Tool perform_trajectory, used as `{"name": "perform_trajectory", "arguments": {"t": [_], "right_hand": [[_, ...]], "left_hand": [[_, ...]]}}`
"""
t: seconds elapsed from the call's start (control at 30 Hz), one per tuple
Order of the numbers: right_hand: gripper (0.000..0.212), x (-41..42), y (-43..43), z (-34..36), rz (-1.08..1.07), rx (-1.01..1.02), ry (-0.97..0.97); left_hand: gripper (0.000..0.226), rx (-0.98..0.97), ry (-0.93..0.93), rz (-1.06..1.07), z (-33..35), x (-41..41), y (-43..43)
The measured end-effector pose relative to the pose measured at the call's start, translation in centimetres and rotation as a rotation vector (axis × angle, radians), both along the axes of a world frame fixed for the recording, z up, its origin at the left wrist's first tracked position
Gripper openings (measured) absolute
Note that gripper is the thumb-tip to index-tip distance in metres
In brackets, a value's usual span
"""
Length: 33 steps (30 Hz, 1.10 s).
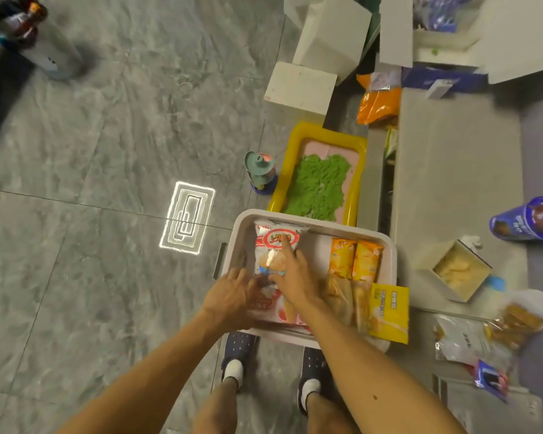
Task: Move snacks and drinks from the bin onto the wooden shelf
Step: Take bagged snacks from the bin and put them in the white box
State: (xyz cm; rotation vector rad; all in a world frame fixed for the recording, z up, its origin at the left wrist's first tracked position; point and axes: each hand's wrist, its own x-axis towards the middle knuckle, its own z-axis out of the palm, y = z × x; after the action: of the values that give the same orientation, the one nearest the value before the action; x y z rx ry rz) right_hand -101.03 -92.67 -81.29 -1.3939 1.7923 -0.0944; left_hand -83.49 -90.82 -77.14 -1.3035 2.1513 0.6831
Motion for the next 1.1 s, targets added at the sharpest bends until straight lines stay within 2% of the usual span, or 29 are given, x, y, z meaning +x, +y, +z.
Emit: {"name": "perform_trajectory", "arguments": {"t": [0.13, 0.23, 0.33, 0.43, 0.53, 0.63, 0.8, 0.93, 1.1], "right_hand": [[0.106, -2.3, 0.1, 5.0, -0.07, -0.05, -0.076], [0.108, -4.8, 0.1, 10.5, -0.113, -0.164, -0.04], [0.108, -6.9, 0.6, 17.8, -0.16, -0.215, -0.047], [0.105, -8.7, 1.4, 25.8, -0.212, -0.315, -0.044], [0.103, -10.0, 3.0, 32.7, -0.309, -0.422, 0.003], [0.104, -11.0, 5.7, 39.1, -0.438, -0.507, 0.072], [0.098, -11.6, 14.4, 48.5, -0.622, -0.635, 0.208], [0.108, -11.5, 24.7, 53.1, -0.808, -0.715, 0.339], [0.107, -10.6, 39.7, 57.1, -1.08, -0.718, 0.459]], "left_hand": [[0.096, -0.06, 0.066, 0.015, 4.4, 1.0, 0.2], [0.092, -0.151, 0.109, 0.011, 10.3, 1.8, -0.1], [0.092, -0.245, 0.14, 0.083, 16.8, 2.8, -0.1], [0.091, -0.339, 0.242, 0.15, 22.7, 2.8, -1.3], [0.084, -0.421, 0.384, 0.121, 28.4, 1.7, -3.8], [0.081, -0.456, 0.496, -0.007, 33.8, -1.0, -6.1], [0.088, -0.517, 0.631, -0.296, 42.1, -6.3, -5.9], [0.086, -0.55, 0.748, -0.55, 46.8, -11.2, -0.9], [0.088, -0.514, 0.912, -0.816, 50.7, -18.1, 9.5]]}}
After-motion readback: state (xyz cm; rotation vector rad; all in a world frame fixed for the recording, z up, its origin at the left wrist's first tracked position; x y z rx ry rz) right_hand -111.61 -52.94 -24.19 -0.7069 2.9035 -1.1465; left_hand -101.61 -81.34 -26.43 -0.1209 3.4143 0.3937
